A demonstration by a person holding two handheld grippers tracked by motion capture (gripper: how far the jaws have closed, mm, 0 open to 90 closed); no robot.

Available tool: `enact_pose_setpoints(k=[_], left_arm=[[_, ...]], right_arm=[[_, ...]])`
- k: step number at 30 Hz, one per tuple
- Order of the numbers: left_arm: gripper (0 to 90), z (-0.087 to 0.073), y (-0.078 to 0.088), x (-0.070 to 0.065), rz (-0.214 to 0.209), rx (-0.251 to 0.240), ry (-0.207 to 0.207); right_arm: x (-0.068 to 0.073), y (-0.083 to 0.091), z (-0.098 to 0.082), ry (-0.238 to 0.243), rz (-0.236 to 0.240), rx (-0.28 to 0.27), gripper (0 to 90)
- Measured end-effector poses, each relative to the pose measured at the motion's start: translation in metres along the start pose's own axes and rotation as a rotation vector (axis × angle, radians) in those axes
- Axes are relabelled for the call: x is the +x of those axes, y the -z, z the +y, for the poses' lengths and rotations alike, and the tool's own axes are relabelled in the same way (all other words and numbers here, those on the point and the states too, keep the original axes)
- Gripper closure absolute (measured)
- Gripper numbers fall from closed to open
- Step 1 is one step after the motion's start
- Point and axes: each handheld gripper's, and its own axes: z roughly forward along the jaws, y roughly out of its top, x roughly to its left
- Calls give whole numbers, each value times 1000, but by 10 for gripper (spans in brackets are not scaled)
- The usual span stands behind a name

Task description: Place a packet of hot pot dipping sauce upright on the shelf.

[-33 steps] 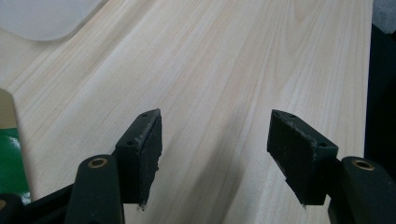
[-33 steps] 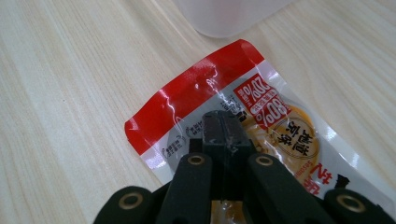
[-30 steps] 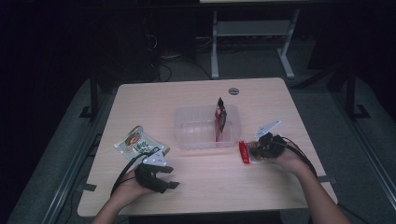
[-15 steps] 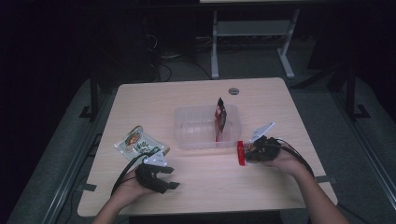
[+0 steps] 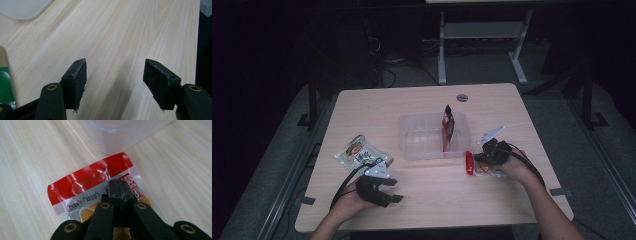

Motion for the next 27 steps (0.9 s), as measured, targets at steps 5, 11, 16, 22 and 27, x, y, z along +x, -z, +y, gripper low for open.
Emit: enact_pose_setpoints(k=[5,11,16,22,27], left_arm=[[351,1,-1,-1,-3,4,-5],[351,1,-2,0,-4,5,-3],[351,1,-1,0,-2,6,-3],[351,1,0,0,0,5,-5],[350,1,0,0,1,4,-4]], right_arm=[[-1,-4,-2,-9,42,-12,900],[3,-7,-1,32,122,-23,900],[12,-11,3,84,152,-25,900],[26,-15,9,127,172,-33,900],[41,-19,15,163,208,-41,900]])
